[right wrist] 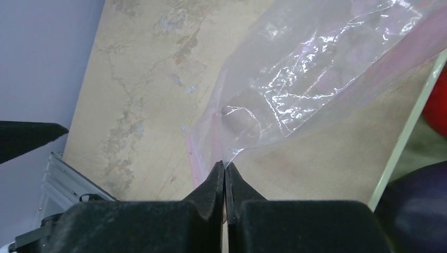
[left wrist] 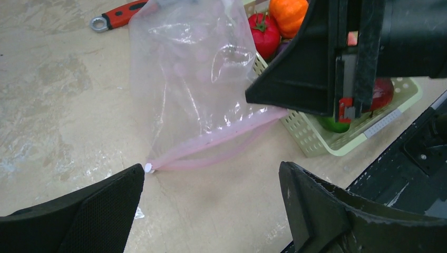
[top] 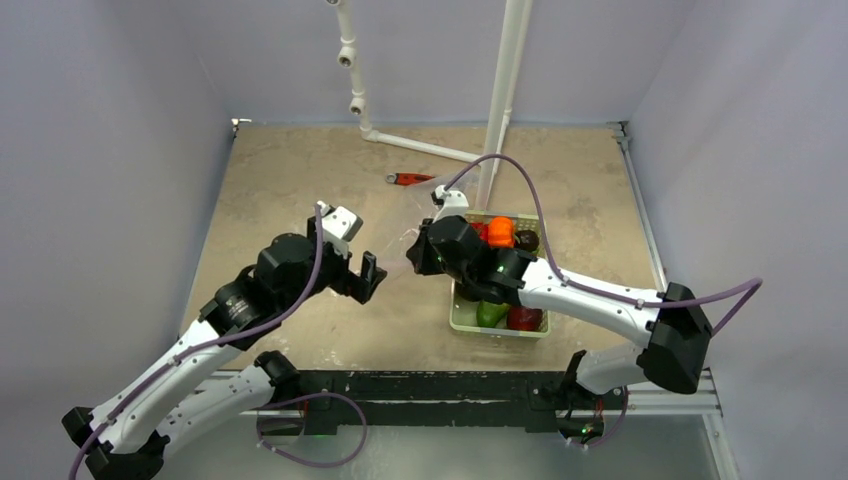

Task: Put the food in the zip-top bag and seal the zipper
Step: Pick up the zipper food storage bag at the center of the board, then open the zipper of the food storage bag at the center of the board.

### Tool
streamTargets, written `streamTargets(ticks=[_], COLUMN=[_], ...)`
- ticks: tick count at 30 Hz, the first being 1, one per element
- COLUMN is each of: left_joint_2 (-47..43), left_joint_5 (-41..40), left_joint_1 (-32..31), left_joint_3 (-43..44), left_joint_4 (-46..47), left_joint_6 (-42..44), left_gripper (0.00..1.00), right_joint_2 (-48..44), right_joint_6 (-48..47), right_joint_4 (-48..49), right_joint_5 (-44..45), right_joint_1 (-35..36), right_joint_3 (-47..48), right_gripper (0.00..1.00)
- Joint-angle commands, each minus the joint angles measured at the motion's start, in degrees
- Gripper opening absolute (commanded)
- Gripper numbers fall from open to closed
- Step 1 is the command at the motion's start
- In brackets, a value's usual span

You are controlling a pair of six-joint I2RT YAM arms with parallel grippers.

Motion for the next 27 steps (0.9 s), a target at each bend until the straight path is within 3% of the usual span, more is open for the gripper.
streamTargets(ticks=[1, 16, 27], left_joint_2=[0.4, 2.8, 2.9], left_joint_5=[1.3, -1.9, -5.7], left_joint_1=[0.2, 0.2, 0.2], left_joint_3=[-1.3, -4.9, -6.9], left_joint_4=[2.8, 8.1, 13.2], left_joint_6=[1.4, 5.8, 9.7], left_gripper=[0.98, 0.89, 0.76], right_joint_2=[-1.9, -3.6, -4.3], right_joint_6=[-4.7, -9.1, -9.9], right_joint_4=[-1.4, -4.4, -3.0], right_joint_5=[-2.0, -5.5, -9.8], right_joint_1=[-1.5, -3.5, -3.7], right_joint_3=[3.3, 8.7, 9.5], right_gripper=[0.00, 0.00, 0.00])
